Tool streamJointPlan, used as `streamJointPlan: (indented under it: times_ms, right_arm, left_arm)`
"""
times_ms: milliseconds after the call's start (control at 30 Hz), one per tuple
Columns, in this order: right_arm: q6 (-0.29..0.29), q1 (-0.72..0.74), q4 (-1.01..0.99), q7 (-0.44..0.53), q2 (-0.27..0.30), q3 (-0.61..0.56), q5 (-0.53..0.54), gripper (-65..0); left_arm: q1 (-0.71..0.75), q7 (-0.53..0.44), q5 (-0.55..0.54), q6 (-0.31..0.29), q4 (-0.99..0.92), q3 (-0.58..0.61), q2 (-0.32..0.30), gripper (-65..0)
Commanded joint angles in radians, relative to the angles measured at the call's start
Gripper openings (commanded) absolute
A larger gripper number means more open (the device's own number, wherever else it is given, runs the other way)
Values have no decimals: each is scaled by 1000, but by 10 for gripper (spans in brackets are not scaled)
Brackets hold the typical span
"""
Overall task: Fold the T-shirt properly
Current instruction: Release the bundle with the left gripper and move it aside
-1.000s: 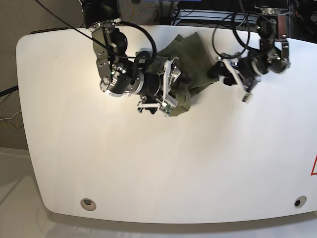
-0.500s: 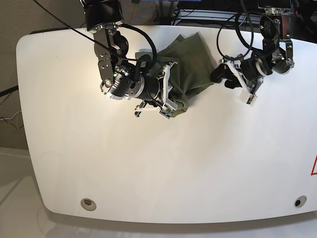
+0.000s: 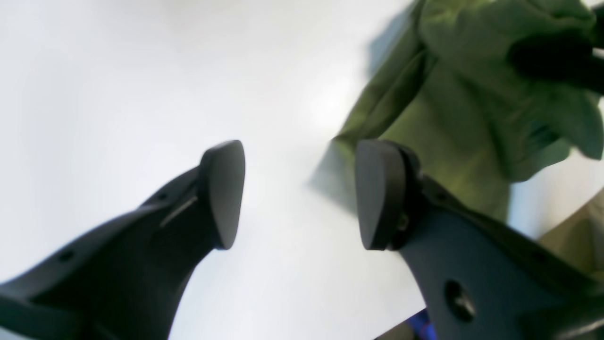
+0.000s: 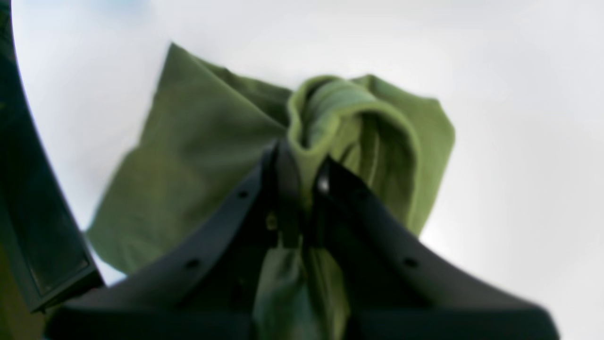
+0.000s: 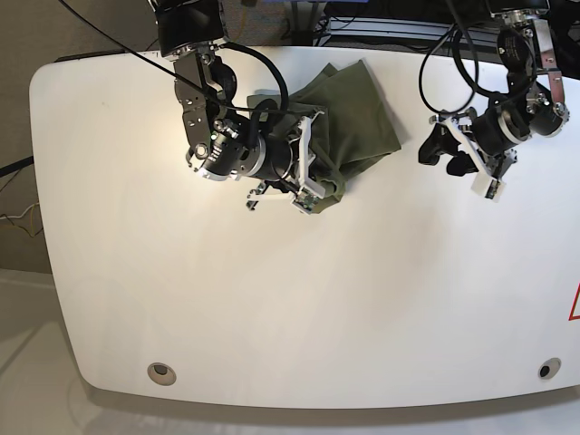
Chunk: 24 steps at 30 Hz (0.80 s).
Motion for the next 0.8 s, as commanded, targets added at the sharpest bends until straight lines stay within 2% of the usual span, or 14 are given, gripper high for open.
streamJointPlan:
  times_ms: [0, 133, 333, 400, 767]
  right_arm:
    - [11, 12, 1, 25, 0, 0, -1, -650]
    - [16, 38, -73, 79, 3, 8, -66, -644]
    - [16, 63, -118, 136, 10, 15, -136, -405]
    - [16, 60, -109, 127, 12, 15, -130, -364]
    - [16, 43, -24, 17, -4, 13, -89, -468]
  left_arm:
    - [-7, -17, 1, -7, 17, -4, -31, -304]
    - [16, -12, 51, -7, 53, 2, -40, -297]
    - [35, -7, 73, -5, 81, 0, -36, -291]
    - [34, -8, 70, -5, 78, -1, -39, -289]
    - [6, -32, 12, -38, 29, 0, -65, -259]
